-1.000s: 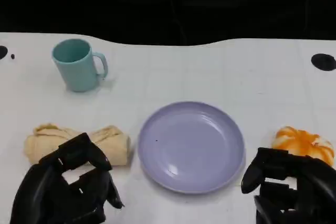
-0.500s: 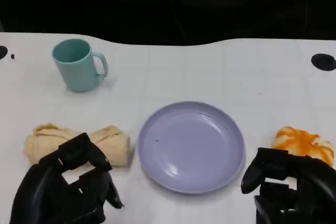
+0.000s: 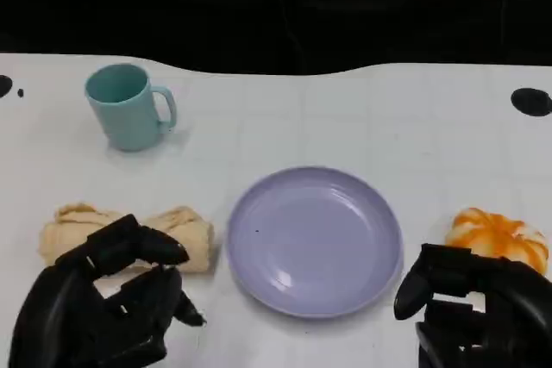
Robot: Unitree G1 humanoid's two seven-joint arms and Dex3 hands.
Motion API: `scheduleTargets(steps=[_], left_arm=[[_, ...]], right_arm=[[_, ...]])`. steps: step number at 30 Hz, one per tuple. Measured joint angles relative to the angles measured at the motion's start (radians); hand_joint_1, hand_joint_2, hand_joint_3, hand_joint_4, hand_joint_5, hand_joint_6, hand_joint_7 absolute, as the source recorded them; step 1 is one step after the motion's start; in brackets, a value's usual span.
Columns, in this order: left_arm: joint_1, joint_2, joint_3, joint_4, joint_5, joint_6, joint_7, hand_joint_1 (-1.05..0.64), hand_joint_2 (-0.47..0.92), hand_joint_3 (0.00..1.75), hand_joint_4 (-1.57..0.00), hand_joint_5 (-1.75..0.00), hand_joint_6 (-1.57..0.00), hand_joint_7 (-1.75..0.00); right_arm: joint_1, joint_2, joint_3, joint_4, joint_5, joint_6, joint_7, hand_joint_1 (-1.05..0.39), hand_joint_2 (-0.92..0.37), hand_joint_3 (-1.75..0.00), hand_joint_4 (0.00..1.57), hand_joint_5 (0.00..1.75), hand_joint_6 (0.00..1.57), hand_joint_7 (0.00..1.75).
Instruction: Grasp the towel on the left side of the plate with the left hand and place it into the plate.
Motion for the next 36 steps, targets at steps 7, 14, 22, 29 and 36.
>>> scheduleTargets(steps=[7,14,22,29,36], left_arm=[[-0.001,0.016,-0.001,0.001,0.118,-0.096,-0.004,-0.32,0.92,0.12,-0.54,-0.41,-0.61,0.0],[0.005,0.073,-0.021,0.04,0.297,-0.251,-0.026,-0.44,0.92,0.09,-0.41,-0.32,-0.43,0.0],[-0.019,0.184,-0.074,0.034,0.626,-0.303,-0.025,-0.41,0.92,0.03,-0.33,-0.31,-0.39,0.0],[-0.121,0.311,-0.145,-0.024,0.919,-0.186,-0.08,-0.5,0.92,0.05,-0.27,-0.3,-0.34,-0.01],[-0.237,0.414,-0.236,0.044,1.189,-0.125,-0.176,-0.55,0.92,0.05,-0.25,-0.26,-0.31,0.0]], right_arm=[[0.0,0.0,0.014,-0.005,0.0,0.002,-0.011,0.05,-0.56,-1.19,0.66,1.75,0.64,1.49],[-0.002,0.001,0.024,-0.016,0.0,0.007,-0.026,0.04,-0.55,-1.19,0.67,1.74,0.64,1.49],[-0.003,-0.001,0.018,-0.027,0.005,0.013,-0.021,0.02,-0.55,-1.19,0.67,1.75,0.65,1.48],[-0.003,-0.002,0.005,-0.027,0.01,0.02,-0.017,0.04,-0.56,-1.19,0.67,1.75,0.64,1.47],[0.003,-0.003,0.001,-0.032,0.01,0.022,-0.011,0.02,-0.55,-1.2,0.67,1.75,0.65,1.48]])
